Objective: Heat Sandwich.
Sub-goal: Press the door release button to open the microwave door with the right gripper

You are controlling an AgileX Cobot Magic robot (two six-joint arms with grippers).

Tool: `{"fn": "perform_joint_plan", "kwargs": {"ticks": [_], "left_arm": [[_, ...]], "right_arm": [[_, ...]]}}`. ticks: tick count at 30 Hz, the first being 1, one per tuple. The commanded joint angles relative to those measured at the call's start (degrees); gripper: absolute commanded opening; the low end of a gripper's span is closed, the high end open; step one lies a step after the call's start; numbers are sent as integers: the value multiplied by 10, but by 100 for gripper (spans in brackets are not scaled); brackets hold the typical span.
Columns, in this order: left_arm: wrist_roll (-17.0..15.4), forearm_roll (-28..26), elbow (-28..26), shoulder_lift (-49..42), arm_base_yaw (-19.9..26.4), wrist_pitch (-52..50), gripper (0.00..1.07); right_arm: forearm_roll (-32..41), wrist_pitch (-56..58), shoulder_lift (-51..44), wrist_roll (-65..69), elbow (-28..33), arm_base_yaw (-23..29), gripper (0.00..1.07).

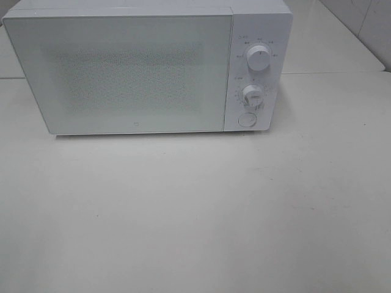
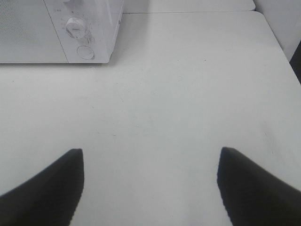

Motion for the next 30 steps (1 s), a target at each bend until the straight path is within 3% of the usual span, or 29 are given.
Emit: {"fn": "perform_joint_plan", "kwargs": {"ticks": [1, 22, 30], "left_arm": [[0, 0, 1, -7, 4, -4, 98], [0, 0, 1, -4, 4, -4, 98], [0, 0, 1, -4, 4, -4, 98]], "right_arm": [[2, -9, -15, -5, 2, -3, 76], [6, -11, -15, -5, -2, -3, 76], [9, -49, 58, -7, -29, -3, 76]]}}
